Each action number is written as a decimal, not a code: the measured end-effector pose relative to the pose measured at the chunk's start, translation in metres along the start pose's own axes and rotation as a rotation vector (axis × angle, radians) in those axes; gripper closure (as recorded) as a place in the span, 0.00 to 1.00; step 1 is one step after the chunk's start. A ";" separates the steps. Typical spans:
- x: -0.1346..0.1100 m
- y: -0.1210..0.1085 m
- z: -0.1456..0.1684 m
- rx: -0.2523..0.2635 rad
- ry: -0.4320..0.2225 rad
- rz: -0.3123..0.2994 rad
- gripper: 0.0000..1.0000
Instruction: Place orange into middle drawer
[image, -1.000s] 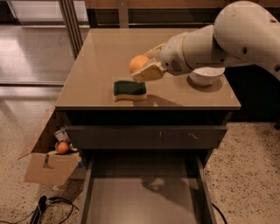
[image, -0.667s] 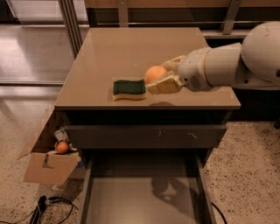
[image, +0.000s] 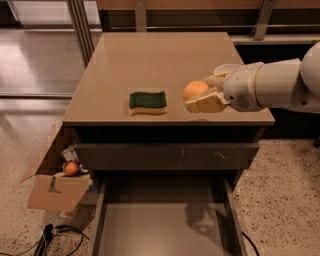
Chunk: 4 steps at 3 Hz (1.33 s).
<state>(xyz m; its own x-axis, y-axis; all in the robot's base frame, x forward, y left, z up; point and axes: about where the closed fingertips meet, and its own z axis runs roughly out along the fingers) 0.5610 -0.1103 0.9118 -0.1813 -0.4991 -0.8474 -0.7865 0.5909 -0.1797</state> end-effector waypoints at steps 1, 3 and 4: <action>0.017 0.021 0.013 -0.052 -0.002 0.034 1.00; 0.081 0.096 0.048 -0.166 0.040 0.153 1.00; 0.119 0.120 0.053 -0.169 0.071 0.197 1.00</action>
Offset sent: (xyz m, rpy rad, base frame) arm -0.0639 0.0598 -0.1279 0.1041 0.2430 0.0942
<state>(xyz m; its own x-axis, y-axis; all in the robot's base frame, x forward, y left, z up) 0.4768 -0.0650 0.7631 -0.3771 -0.4314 -0.8195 -0.8180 0.5702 0.0763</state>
